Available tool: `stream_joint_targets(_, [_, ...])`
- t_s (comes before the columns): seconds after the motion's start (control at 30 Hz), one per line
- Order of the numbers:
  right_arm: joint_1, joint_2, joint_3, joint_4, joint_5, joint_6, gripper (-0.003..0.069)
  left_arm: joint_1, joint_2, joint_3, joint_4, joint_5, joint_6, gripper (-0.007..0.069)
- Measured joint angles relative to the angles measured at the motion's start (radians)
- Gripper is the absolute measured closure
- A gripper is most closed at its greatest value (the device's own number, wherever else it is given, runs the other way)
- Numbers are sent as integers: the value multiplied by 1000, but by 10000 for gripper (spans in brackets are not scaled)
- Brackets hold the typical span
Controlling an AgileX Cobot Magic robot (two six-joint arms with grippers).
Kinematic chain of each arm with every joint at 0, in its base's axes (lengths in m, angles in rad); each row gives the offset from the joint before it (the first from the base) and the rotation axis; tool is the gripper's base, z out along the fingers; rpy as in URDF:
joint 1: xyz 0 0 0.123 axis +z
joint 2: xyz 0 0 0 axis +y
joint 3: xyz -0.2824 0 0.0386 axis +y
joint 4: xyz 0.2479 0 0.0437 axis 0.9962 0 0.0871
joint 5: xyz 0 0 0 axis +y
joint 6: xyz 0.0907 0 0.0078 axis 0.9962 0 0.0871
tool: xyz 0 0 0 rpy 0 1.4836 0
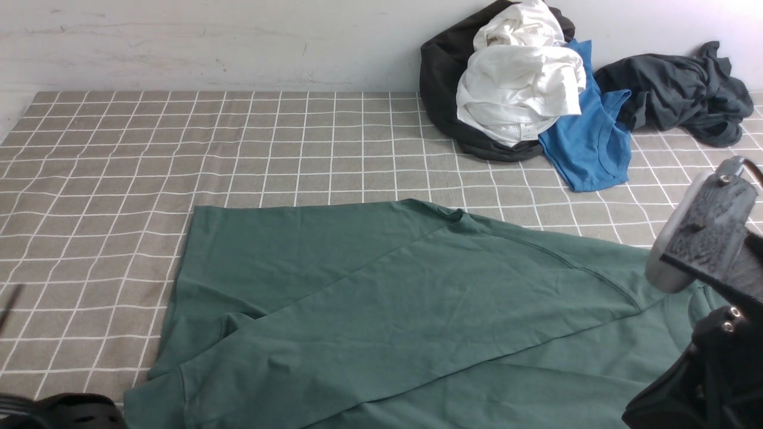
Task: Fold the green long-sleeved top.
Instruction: Use both arms simultaneously to clamp the lower edge of the clothing fabric
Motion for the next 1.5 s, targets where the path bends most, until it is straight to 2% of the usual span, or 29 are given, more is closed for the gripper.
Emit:
stream_joint_targets(0.13, [0,0,0,-1,-20,0,666,50,-31,-15,108,39,-29,631])
stream_joint_targets(0.23, [0,0,0,-1,-27,0,666,71,-32,-16,156,114,-1,631])
stream_joint_targets(0.37, [0,0,0,-1,-27,0,666,73,-32,0,119,200,98,608])
stream_joint_targets(0.47, [0,0,0,-1,-20,0,666,73,-34,44,38,226,218,545])
stream_joint_targets(0.5, [0,0,0,-1,-14,0,666,73,-34,60,5,231,280,491])
stream_joint_targets(0.57, [0,0,0,-1,-9,0,666,73,-34,67,-17,221,333,416])
stream_joint_targets(0.7, [0,0,0,-1,-8,0,666,73,-34,57,-28,164,371,245])
stream_joint_targets(0.8, [0,0,0,-1,-8,0,666,73,-34,41,-28,154,372,194])
stream_joint_targets(1.0, [0,0,0,-1,-24,0,666,73,-34,41,-11,93,417,178])
stream_joint_targets(1.27, [0,0,0,-1,-26,0,666,64,49,41,-72,-2,433,178])
stream_joint_targets(1.5, [0,0,0,-1,-26,0,666,-113,111,41,-69,-74,403,178])
